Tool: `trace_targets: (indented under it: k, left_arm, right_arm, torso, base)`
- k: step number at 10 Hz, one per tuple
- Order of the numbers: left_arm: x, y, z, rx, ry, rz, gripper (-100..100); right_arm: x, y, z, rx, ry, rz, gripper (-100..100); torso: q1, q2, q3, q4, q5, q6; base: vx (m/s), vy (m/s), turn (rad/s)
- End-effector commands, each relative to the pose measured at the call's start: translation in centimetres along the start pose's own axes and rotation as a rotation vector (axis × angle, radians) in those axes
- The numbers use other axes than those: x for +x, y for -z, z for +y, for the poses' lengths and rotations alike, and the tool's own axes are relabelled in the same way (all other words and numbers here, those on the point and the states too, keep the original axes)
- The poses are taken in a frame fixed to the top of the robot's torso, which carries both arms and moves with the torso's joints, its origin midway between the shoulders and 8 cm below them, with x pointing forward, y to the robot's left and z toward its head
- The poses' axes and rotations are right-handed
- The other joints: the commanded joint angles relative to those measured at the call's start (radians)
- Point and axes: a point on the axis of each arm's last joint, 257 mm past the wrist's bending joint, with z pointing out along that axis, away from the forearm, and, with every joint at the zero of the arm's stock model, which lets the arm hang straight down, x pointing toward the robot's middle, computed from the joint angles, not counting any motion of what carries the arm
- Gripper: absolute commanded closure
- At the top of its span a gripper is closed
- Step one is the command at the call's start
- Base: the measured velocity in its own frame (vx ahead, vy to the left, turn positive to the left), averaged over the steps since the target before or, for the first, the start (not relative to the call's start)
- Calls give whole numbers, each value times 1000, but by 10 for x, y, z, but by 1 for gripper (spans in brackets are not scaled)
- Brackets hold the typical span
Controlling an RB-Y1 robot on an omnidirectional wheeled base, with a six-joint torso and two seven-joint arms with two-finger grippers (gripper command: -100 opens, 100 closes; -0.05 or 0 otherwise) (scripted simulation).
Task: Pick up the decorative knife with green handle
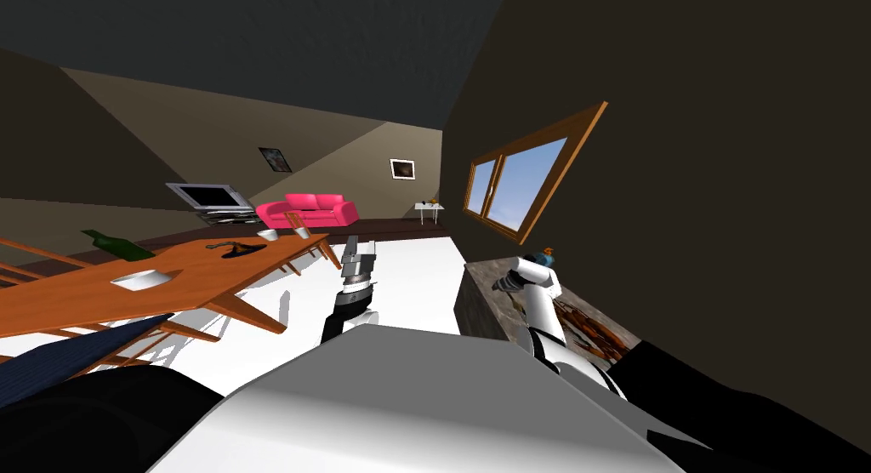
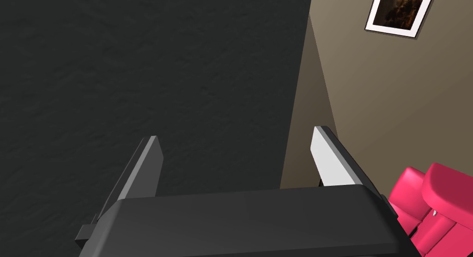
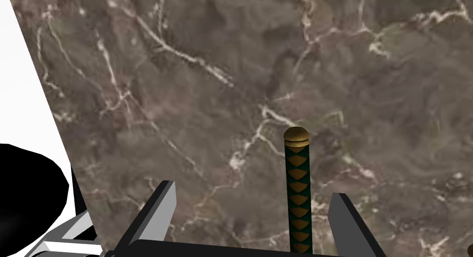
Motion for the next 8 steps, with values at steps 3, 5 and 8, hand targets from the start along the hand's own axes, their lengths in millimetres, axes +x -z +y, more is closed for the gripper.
trace_targets:
  k: [3,5,8]
  left_arm:
    - [0,0,0,0,0,0,0]
    - [0,0,0,0,0,0,0]
    - [0,0,0,0,0,0,0]
  right_arm:
    - [29,1,11,-33,38,42,-100]
    - [43,1,1,-12,46,46,-100]
    - [24,-18,-5,19,39,-19,-100]
  torso:
    - [3,0,0,0,0,1]
    - [5,0,0,0,1,-2]
    - [1,0,0,0,0,-1]
  base:
    - [-4,35,-222]
    - [-3,27,28]
    - [1,-4,-3]
